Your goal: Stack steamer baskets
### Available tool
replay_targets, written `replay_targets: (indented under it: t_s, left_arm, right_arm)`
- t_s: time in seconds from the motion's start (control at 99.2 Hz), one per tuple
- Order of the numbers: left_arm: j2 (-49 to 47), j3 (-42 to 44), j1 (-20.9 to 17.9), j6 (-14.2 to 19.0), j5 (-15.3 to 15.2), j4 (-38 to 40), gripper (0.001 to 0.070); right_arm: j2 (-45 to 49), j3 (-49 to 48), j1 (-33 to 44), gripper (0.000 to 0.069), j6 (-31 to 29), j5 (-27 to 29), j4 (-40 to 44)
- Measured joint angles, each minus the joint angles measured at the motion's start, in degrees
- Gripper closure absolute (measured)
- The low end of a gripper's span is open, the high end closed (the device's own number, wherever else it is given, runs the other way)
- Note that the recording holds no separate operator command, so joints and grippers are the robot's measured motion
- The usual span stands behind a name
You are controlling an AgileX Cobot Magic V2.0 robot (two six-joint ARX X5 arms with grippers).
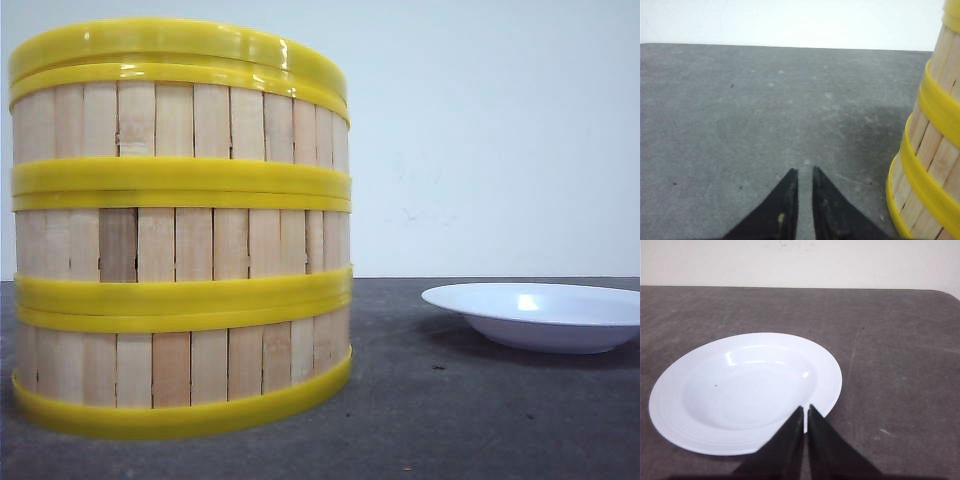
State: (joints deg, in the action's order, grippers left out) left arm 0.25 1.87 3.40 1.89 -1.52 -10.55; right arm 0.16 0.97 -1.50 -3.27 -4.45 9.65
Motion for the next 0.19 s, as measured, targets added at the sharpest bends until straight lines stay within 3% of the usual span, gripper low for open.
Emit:
replay_targets:
  t_s: [0.192]
  left_arm:
    - [0.0,0.0,0.0,0.0,0.0,0.0,0.0685]
  right_arm:
    - [0.0,0.0,0.0,0.0683,0.0,0.0,0.0]
